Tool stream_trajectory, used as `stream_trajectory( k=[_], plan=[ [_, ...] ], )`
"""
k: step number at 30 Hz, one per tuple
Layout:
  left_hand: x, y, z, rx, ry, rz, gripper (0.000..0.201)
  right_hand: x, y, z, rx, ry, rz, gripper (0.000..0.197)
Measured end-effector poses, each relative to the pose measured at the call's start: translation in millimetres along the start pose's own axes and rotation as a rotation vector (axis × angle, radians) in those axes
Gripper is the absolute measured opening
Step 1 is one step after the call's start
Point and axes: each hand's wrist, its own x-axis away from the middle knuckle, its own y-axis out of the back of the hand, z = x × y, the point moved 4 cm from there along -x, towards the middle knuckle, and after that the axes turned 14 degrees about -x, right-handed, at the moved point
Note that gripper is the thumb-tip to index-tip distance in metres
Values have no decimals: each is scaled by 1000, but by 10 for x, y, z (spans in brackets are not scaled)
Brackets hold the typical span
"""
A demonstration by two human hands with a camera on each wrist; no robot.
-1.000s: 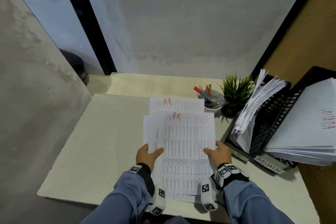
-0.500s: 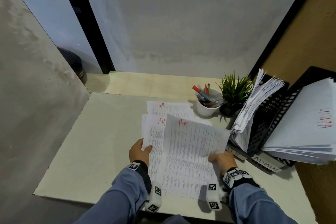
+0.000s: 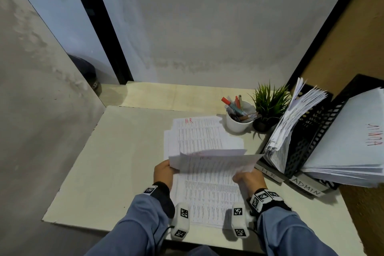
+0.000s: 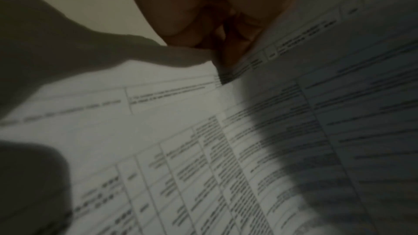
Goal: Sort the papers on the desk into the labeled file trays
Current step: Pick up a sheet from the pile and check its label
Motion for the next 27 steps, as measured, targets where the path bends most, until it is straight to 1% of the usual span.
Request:
stream_trajectory(
  k=[2, 4, 5, 6, 7, 8, 9, 11, 12, 13, 15, 18, 19, 20, 22, 23, 25, 27],
  plan=[
    [11, -90, -31, 8, 10, 70, 43, -15, -24, 2, -46, 2, 6, 29],
    [-13, -120, -66, -62, -15, 46, 56, -47, -41, -9, -69, -17, 11, 34],
    [-59, -112, -68, -125, -22, 15, 57, -48, -44, -5, -58, -23, 10, 37],
    [-99, -97, -86, -209, -24, -24, 56, -43, -43, -11, -34, -34, 2, 36],
    [-143, -84, -99, -325, -26, -71, 50, -38, -32, -26, -13, -45, -15, 34],
    [-161, -74, -122, -381, 0, -100, 37, -36, -18, -48, -1, -55, -24, 32],
    [-169, -64, -132, -394, 50, -101, 31, -41, -9, -70, -12, -58, -21, 30],
    [-181, -67, -109, -409, 133, -67, 42, -30, -9, -96, -51, -54, -5, 31],
    [-174, -72, -120, -423, 142, -44, 46, -43, 4, -114, -50, -56, -8, 33],
    [-174, -85, -134, -436, 136, -22, 46, -61, 22, -129, -53, -52, -14, 34],
    [-184, -97, -159, -442, 98, -15, 39, -93, 53, -159, -54, -34, -19, 33],
    [-175, -69, -205, -408, 55, -17, 17, -92, 80, -144, -21, -29, -24, 31],
    [-164, -65, -212, -396, 43, -9, 11, -87, 95, -120, 25, -25, -32, 31],
    [-153, -67, -215, -386, 26, 12, 9, -63, 119, -82, 109, -22, -46, 30],
    [-123, -81, -224, -371, -21, 54, 19, -82, 176, -39, 311, -13, -45, 22],
    [-98, -82, -226, -340, -33, 69, 22, -102, 199, -40, 379, -19, -31, 25],
    [-83, -66, -211, -275, -41, 61, 26, -141, 239, -65, 413, -46, -31, 31],
    [-100, -19, -146, -256, -47, 40, 43, -145, 250, -70, 431, -49, -78, 34]
  ],
)
